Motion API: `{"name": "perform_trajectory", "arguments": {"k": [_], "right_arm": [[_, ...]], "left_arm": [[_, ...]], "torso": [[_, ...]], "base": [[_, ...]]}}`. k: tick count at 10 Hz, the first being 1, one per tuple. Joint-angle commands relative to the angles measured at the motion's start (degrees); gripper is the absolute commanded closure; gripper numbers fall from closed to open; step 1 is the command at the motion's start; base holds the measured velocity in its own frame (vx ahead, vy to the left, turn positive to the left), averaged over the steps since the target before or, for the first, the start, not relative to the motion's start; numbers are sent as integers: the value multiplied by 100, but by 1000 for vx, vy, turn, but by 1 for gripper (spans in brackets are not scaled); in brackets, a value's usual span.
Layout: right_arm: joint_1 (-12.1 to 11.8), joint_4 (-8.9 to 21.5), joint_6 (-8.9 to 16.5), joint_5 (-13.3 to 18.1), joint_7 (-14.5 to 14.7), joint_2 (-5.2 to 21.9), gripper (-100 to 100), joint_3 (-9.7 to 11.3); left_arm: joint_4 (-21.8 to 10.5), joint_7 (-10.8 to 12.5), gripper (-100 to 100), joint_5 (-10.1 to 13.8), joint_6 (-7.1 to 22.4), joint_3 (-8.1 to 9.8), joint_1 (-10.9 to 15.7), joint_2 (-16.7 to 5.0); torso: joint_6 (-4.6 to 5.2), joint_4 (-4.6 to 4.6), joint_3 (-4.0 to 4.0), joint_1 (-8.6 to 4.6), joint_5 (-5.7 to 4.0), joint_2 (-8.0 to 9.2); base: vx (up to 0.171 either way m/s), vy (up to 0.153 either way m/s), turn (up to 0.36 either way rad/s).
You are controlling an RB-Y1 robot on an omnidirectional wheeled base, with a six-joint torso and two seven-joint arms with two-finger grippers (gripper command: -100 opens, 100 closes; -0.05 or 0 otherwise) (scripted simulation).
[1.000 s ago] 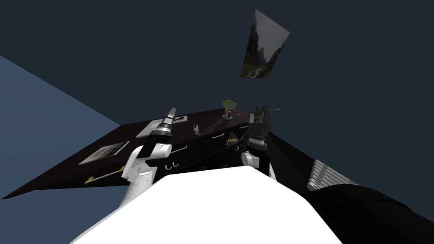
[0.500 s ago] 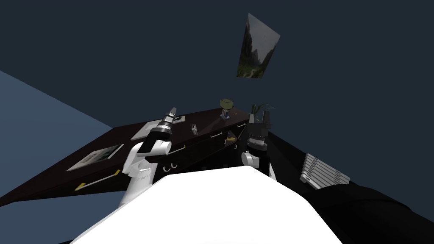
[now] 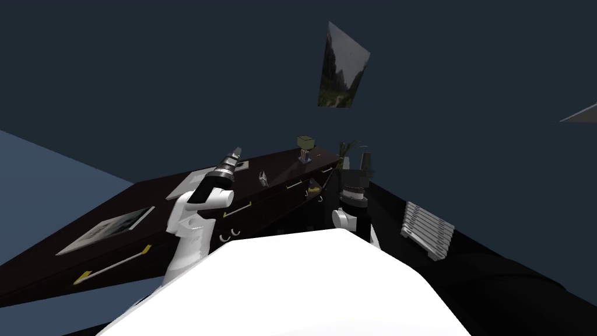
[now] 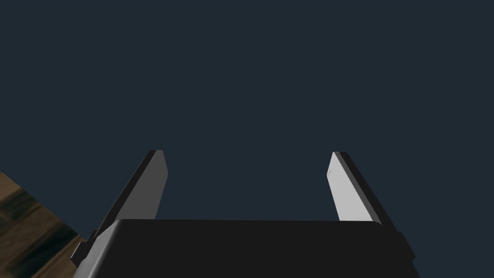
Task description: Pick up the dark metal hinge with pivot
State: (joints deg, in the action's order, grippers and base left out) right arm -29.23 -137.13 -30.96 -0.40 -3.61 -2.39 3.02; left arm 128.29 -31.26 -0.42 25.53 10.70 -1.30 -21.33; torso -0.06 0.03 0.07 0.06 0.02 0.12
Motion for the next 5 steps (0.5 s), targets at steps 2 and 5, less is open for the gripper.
{"name": "perform_trajectory", "arguments": {"k": [2, 5], "right_arm": [[0, 0, 0, 0, 0, 0, 0, 0], [0, 0, 0, 0, 0, 0, 0, 0]], "left_arm": [[-114, -199, -100, -27, 409, 109, 259, -80], [-233, -368, -100, -50, 837, 206, 476, -140]], "torso": [[-1, -1, -2, 1, 1, -3], [-1, -1, -2, 2, 1, -4]], "base": [[-24, 0, -98], [-27, 5, -129]]}}
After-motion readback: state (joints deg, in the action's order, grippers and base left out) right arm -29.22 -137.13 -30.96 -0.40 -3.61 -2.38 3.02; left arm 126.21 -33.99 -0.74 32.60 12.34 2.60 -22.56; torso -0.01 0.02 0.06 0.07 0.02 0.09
